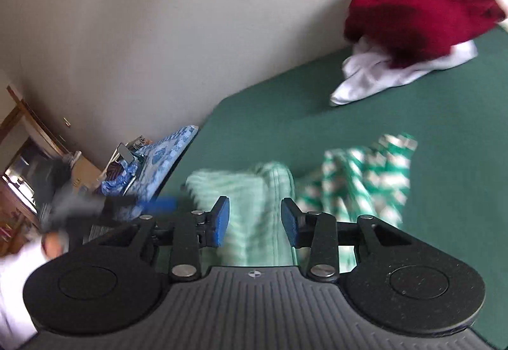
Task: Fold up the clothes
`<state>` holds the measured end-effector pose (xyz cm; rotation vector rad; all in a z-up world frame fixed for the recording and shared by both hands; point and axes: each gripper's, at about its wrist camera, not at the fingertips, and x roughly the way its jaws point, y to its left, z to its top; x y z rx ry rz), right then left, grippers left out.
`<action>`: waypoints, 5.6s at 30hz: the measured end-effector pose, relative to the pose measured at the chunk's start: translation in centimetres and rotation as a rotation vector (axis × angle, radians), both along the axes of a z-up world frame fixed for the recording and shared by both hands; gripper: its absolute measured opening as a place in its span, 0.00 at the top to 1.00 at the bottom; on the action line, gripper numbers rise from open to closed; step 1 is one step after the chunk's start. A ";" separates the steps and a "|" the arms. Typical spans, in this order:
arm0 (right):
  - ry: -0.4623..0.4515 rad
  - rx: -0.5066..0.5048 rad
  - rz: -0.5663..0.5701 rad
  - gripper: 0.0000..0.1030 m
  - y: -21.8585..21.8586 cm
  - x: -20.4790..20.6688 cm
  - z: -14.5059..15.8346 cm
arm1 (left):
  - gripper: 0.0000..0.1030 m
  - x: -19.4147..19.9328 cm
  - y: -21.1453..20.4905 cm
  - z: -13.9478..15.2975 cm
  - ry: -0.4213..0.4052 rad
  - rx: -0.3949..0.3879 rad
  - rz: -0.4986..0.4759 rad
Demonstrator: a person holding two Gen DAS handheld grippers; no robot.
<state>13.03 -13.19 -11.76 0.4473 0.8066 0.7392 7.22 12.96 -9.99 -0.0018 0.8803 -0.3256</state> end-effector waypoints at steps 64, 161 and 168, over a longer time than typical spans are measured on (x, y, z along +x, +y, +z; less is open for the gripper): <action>0.006 -0.388 -0.017 0.63 -2.4 -20.4 1.2 | 0.82 -14.1 -8.3 -2.9 0.064 -0.024 -0.246; 0.397 -0.130 0.268 0.43 -5.5 12.8 -3.2 | 0.16 12.3 2.5 -4.1 0.180 -0.199 0.039; 0.358 -0.147 0.273 0.59 -5.2 12.6 -3.4 | 0.31 12.3 2.3 -4.1 0.181 -0.212 0.033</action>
